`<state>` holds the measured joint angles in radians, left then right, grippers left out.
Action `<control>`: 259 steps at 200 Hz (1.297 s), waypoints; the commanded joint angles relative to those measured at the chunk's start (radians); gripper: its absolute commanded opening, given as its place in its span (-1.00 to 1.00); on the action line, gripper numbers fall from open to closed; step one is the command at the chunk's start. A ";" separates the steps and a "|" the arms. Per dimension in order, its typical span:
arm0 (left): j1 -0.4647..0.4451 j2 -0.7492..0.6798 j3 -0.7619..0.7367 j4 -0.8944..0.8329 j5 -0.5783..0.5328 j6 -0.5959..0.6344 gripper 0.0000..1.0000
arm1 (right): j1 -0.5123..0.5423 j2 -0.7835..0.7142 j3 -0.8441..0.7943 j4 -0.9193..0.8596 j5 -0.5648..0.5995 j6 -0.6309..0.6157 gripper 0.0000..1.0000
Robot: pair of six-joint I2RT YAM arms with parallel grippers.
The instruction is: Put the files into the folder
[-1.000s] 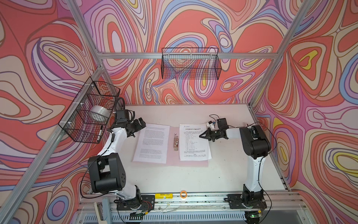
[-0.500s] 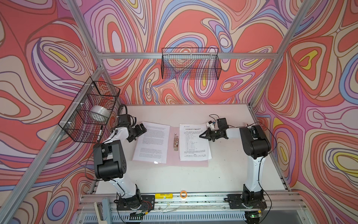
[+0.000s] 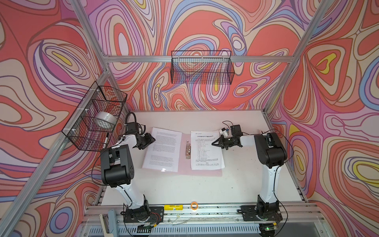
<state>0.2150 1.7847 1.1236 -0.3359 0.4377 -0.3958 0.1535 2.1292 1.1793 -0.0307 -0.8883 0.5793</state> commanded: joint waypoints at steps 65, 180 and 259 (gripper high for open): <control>-0.008 -0.052 -0.071 0.167 0.209 -0.085 -1.00 | 0.002 -0.092 -0.052 0.087 -0.088 0.141 -1.00; -0.022 -0.060 -0.139 0.246 0.198 -0.101 -1.00 | 0.000 -0.351 -0.149 0.188 -0.096 0.327 -1.00; -0.051 -0.068 -0.123 0.219 0.187 -0.086 -1.00 | -0.017 -0.372 -0.238 0.268 -0.106 0.362 -1.00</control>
<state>0.1757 1.7428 0.9924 -0.1032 0.6346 -0.4946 0.1505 1.7580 0.9600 0.2012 -0.9848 0.9409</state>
